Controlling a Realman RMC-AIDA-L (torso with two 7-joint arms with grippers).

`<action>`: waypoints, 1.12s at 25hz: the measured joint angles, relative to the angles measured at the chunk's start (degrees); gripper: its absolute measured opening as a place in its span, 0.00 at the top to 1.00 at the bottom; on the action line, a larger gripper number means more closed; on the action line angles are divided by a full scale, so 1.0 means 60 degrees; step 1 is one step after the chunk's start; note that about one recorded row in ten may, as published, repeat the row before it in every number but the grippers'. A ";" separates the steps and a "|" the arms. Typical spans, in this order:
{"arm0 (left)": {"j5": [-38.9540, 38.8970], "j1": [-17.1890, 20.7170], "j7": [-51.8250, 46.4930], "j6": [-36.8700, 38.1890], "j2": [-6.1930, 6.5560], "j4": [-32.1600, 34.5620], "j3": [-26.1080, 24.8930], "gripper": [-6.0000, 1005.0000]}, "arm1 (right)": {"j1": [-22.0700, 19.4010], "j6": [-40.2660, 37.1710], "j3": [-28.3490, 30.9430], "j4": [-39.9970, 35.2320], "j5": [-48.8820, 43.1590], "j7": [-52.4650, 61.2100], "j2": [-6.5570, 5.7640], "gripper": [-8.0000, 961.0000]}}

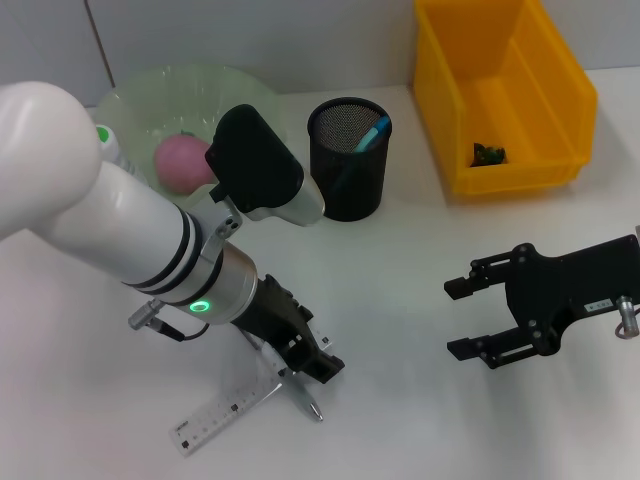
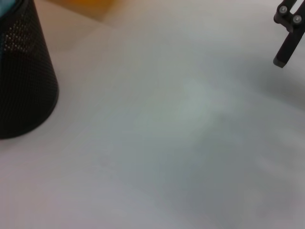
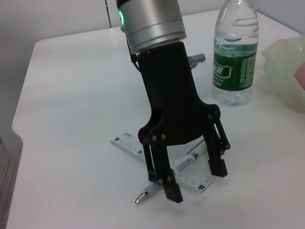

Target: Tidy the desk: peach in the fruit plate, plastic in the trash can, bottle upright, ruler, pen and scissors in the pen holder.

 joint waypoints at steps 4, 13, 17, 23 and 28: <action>0.0006 -0.0009 0.0013 -0.0170 -0.0004 -0.0031 0.0142 0.33 | 0.0003 0.0009 0.0000 -0.0007 -0.0001 0.0005 0.0004 0.25; 0.0051 0.0031 0.0013 -0.0309 -0.0009 -0.0036 0.0400 0.38 | -0.0010 0.0008 0.0000 -0.0011 0.0009 0.0044 0.0005 0.25; 0.0054 0.0053 0.0012 -0.0356 -0.0009 0.0004 0.0411 0.41 | -0.0015 0.0007 0.0001 -0.0011 0.0016 0.0051 0.0005 0.25; 0.0073 0.0088 0.0057 -0.0513 -0.0008 0.0024 0.0577 0.44 | -0.0020 -0.0001 0.0001 -0.0011 0.0022 0.0071 0.0005 0.25; 0.0075 0.0188 0.0133 -0.0582 -0.0006 0.0178 0.0679 0.48 | -0.0031 -0.0013 0.0001 -0.0010 0.0025 0.0155 0.0005 0.25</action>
